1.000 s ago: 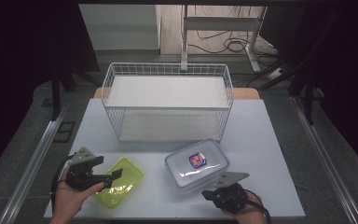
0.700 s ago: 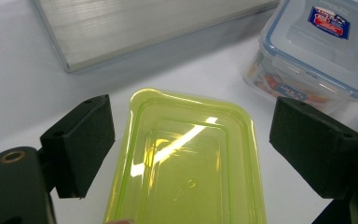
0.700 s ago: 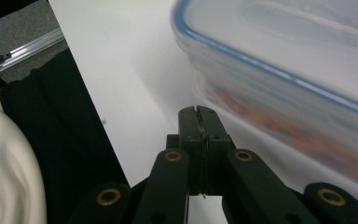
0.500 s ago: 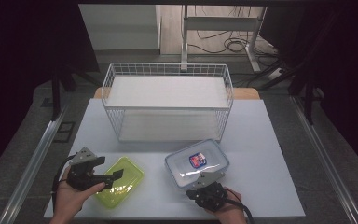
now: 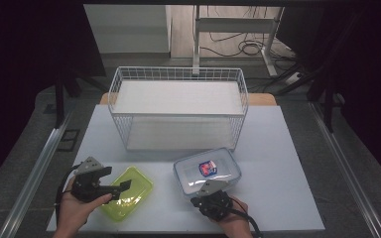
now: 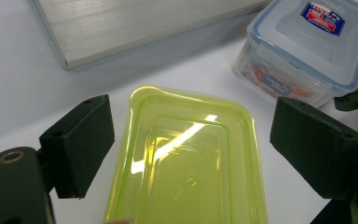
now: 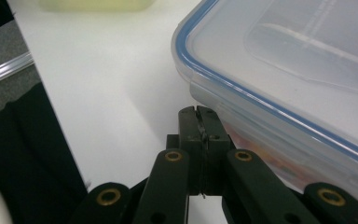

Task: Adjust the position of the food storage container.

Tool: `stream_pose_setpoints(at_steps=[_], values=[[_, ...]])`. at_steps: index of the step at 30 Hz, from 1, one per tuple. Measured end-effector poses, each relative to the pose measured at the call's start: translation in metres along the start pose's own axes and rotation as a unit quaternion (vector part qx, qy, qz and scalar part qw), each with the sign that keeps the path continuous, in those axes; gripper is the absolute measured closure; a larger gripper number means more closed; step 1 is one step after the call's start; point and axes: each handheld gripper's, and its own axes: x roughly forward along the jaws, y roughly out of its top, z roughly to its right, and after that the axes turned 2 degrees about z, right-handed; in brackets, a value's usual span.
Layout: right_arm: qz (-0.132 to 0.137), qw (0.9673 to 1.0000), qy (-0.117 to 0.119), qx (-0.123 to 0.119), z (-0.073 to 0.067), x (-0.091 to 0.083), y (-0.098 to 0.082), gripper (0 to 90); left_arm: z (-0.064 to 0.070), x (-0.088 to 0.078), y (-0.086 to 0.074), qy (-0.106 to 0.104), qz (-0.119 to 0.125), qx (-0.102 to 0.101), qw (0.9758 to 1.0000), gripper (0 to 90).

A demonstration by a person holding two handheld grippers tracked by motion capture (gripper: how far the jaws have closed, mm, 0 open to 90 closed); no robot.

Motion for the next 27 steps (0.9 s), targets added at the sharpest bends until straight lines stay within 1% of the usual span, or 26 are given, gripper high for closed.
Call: stream_pose_setpoints(at_steps=[2, 5, 11, 18, 27], values=[[0.004, 1.0000, -0.005, 0.002, -0.001, 0.004, 0.002, 88.8, 0.000, -0.001, 0.000, -0.005, 0.004, -0.007, 1.0000, 13.3], [0.007, 0.9999, -0.008, 0.005, -0.002, 0.009, 0.004, 88.8, -0.001, -0.002, 0.001, -0.009, 0.008, -0.011, 0.9999, 13.1], [0.012, 0.9998, -0.013, 0.012, -0.002, 0.018, 0.010, 88.8, -0.001, 0.000, 0.000, -0.009, 0.002, -0.009, 0.9999, 13.0], [0.017, 0.9996, -0.015, 0.015, -0.001, 0.029, 0.020, 88.8, -0.003, 0.000, 0.000, -0.008, 0.004, -0.013, 0.9999, 12.9], [0.021, 0.9995, -0.019, 0.013, 0.002, 0.040, 0.030, 88.8, 0.000, 0.004, -0.001, -0.010, -0.003, -0.013, 0.9999, 12.8]])
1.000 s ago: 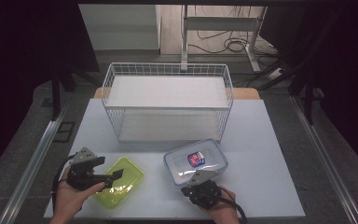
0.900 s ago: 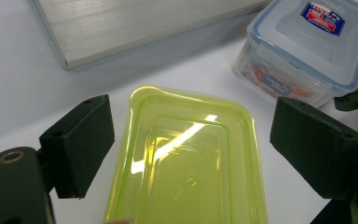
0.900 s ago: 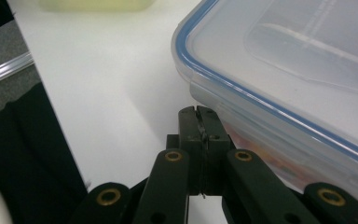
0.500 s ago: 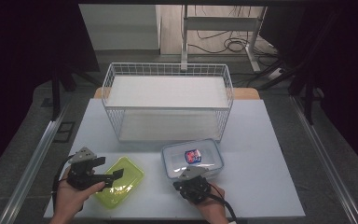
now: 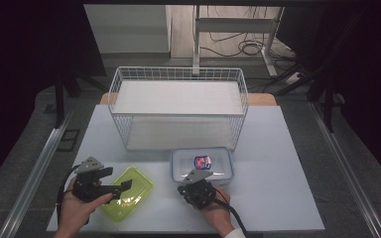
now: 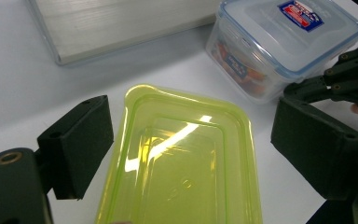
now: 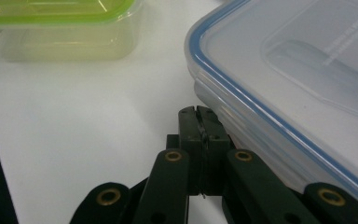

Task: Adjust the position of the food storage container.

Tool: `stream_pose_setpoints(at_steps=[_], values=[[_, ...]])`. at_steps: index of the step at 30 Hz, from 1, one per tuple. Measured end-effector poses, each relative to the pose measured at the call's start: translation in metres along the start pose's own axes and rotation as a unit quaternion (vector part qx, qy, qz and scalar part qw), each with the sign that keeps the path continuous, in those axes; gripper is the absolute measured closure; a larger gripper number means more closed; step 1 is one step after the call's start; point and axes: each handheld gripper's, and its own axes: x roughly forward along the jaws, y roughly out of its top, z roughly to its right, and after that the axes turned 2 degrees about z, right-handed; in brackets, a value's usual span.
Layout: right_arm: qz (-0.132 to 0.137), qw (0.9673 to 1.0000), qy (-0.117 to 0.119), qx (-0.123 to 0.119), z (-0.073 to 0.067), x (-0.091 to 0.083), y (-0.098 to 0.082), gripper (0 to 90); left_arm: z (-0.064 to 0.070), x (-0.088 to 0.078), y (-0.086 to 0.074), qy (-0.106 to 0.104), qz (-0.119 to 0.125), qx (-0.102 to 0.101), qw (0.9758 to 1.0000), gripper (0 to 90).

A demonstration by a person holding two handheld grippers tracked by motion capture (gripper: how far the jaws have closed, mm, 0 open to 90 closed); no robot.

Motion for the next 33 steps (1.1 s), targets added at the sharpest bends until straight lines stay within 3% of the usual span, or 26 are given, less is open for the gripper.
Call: stream_pose_setpoints(at_steps=[7, 11, 16, 21, 24, 29, 32, 33], values=[[0.007, 0.9999, 0.007, -0.001, -0.004, -0.006, 0.001, 88.7, -0.001, -0.001, 0.000, -0.001, 0.001, -0.002, 1.0000, 12.7], [0.028, 0.9994, 0.009, 0.017, 0.001, -0.032, -0.006, 88.7, -0.001, -0.004, 0.001, 0.000, 0.004, -0.005, 1.0000, 12.7], [0.030, 0.9992, 0.000, 0.026, 0.009, -0.058, -0.022, 88.7, 0.001, -0.005, 0.002, -0.004, 0.004, -0.005, 1.0000, 12.7], [0.033, 0.9978, -0.008, 0.057, 0.022, -0.078, -0.039, 88.6, 0.004, -0.005, 0.003, -0.007, 0.006, -0.002, 1.0000, 12.5], [0.043, 0.9945, -0.022, 0.094, 0.041, -0.096, -0.056, 88.6, 0.006, -0.005, 0.003, -0.010, 0.006, 0.000, 0.9999, 12.5], [0.047, 0.9913, -0.042, 0.115, 0.057, -0.114, -0.067, 88.6, 0.010, -0.005, 0.004, -0.015, 0.005, 0.004, 0.9999, 12.5], [0.055, 0.9859, -0.064, 0.145, 0.075, -0.132, -0.080, 88.2, 0.011, -0.004, 0.004, -0.017, 0.005, 0.003, 0.9998, 12.4], [0.055, 0.9859, -0.064, 0.145, 0.075, -0.132, -0.080, 88.2, 0.011, -0.003, 0.004, -0.017, 0.004, 0.002, 0.9998, 12.4]])
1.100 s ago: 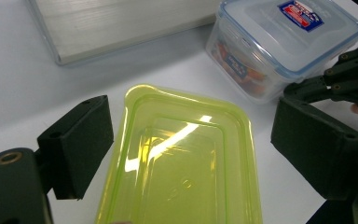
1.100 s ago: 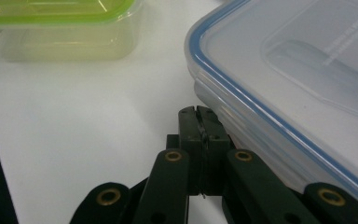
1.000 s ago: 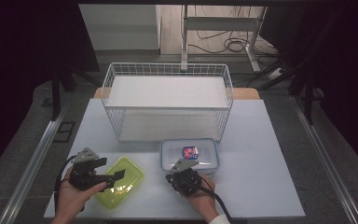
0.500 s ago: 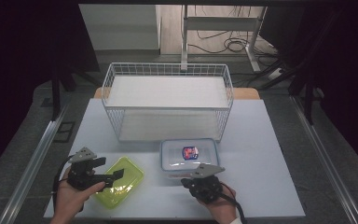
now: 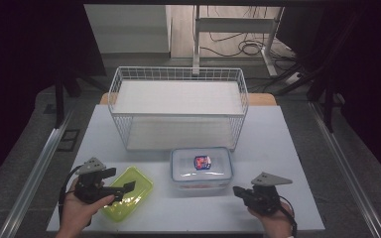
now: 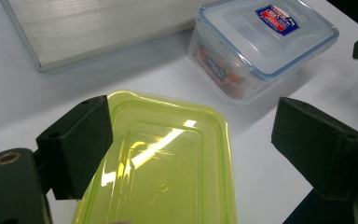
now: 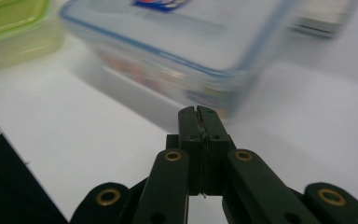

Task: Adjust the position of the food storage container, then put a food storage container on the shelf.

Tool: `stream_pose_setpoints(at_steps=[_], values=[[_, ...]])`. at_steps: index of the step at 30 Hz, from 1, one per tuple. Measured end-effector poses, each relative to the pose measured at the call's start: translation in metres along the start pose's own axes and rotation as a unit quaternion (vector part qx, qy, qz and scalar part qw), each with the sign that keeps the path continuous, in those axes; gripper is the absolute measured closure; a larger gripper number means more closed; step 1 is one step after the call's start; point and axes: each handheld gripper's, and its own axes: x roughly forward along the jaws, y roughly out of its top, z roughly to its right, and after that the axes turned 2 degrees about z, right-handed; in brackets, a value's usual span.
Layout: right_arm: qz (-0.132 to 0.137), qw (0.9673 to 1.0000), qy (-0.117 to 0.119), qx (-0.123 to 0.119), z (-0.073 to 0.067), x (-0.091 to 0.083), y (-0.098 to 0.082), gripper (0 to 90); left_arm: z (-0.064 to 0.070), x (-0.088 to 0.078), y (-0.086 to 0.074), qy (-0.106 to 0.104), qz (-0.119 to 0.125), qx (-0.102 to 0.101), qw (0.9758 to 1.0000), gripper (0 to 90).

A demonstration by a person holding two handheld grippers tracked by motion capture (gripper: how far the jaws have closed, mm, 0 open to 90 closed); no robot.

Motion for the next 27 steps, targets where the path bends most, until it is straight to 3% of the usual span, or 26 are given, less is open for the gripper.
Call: stream_pose_setpoints(at_steps=[1, 4, 7, 8, 9, 10, 15, 21, 27], values=[[0.006, 0.9998, -0.010, 0.015, 0.010, -0.006, -0.002, 88.0, 0.001, 0.002, 0.000, -0.001, -0.002, 0.001, 1.0000, 12.3], [0.011, 0.9993, -0.007, 0.034, 0.020, -0.010, -0.004, 82.7, 0.003, 0.004, 0.000, -0.003, -0.004, 0.001, 1.0000, 12.2], [0.020, 0.9989, -0.006, 0.042, 0.024, -0.010, -0.004, 62.5, 0.005, 0.005, 0.001, -0.003, -0.005, 0.000, 1.0000, 11.7], [0.020, 0.9989, -0.006, 0.042, 0.024, -0.010, -0.004, 62.5, 0.005, 0.005, 0.001, -0.003, -0.005, 0.000, 1.0000, 11.4], [0.027, 0.9986, -0.007, 0.045, 0.024, -0.011, -0.002, 51.7, 0.006, 0.005, 0.001, -0.007, -0.003, -0.006, 1.0000, 11.2], [0.030, 0.9982, -0.009, 0.050, 0.024, -0.011, -0.002, 46.9, 0.007, 0.005, 0.002, -0.008, -0.002, -0.008, 0.9999, 10.9], [0.046, 0.9979, -0.010, 0.045, 0.021, -0.013, 0.001, 31.0, 0.011, 0.006, 0.004, -0.019, 0.001, -0.017, 0.9997, 10.1], [0.063, 0.9972, 0.002, 0.040, 0.021, -0.013, 0.005, 23.1, 0.015, 0.009, 0.008, -0.032, 0.005, -0.021, 0.9993, 10.0], [0.066, 0.9970, 0.010, 0.039, 0.022, -0.011, 0.009, 20.8, 0.023, 0.015, 0.013, -0.043, 0.010, -0.021, 0.9988, 9.7]])
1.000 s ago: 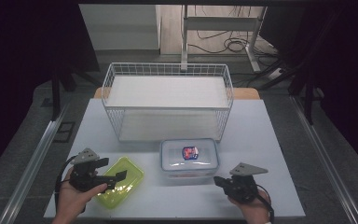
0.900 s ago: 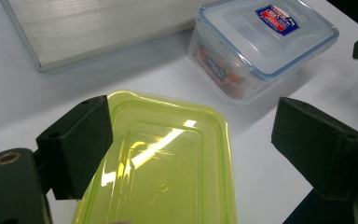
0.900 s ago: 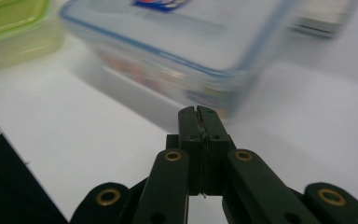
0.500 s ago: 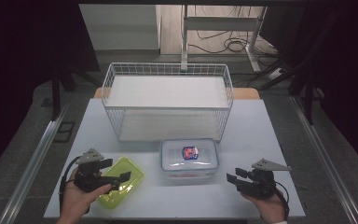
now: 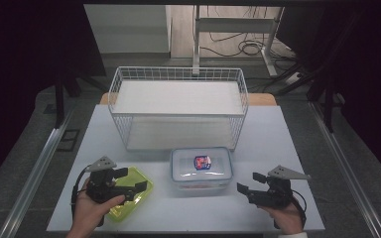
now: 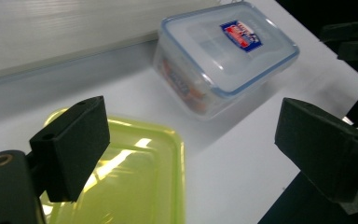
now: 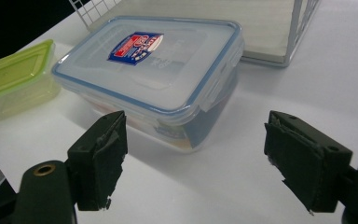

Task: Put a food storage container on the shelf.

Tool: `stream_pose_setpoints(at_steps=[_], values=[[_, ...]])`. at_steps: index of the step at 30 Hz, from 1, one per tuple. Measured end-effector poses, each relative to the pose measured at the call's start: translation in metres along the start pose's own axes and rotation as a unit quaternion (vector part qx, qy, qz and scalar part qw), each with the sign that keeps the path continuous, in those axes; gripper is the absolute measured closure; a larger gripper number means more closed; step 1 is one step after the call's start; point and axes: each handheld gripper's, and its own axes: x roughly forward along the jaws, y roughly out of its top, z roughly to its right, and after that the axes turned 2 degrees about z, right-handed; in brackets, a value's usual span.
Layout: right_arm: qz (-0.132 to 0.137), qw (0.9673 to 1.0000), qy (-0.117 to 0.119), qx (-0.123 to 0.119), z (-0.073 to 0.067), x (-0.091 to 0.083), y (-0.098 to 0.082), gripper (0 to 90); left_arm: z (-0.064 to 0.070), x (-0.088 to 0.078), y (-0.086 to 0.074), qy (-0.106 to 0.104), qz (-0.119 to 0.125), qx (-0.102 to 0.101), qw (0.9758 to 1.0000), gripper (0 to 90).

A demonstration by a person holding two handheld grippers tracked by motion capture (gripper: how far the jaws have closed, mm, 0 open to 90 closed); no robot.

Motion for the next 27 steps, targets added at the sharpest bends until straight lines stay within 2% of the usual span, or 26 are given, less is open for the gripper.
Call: stream_pose_setpoints(at_steps=[7, 8, 13, 18, 27], values=[[0.002, 0.9999, 0.002, 0.016, 0.008, -0.002, 0.004, 21.1, 0.008, 0.015, 0.007, -0.006, -0.008, -0.001, 1.0000, 9.6], [0.000, 0.9999, 0.001, 0.016, 0.008, -0.002, 0.005, 21.2, 0.012, 0.020, 0.009, -0.013, -0.012, -0.002, 0.9998, 9.5], [-0.002, 0.9999, 0.002, 0.012, 0.011, -0.003, 0.007, 21.6, 0.017, 0.028, 0.014, -0.020, -0.016, -0.002, 0.9997, 9.4], [-0.016, 0.9996, 0.007, 0.021, 0.014, 0.005, 0.010, 21.9, 0.024, 0.046, 0.026, -0.031, -0.028, -0.002, 0.9991, 9.4], [-0.013, 0.9996, 0.011, 0.021, 0.014, 0.009, 0.013, 22.7, 0.021, 0.070, 0.043, -0.047, -0.049, -0.031, 0.9972, 9.4]])
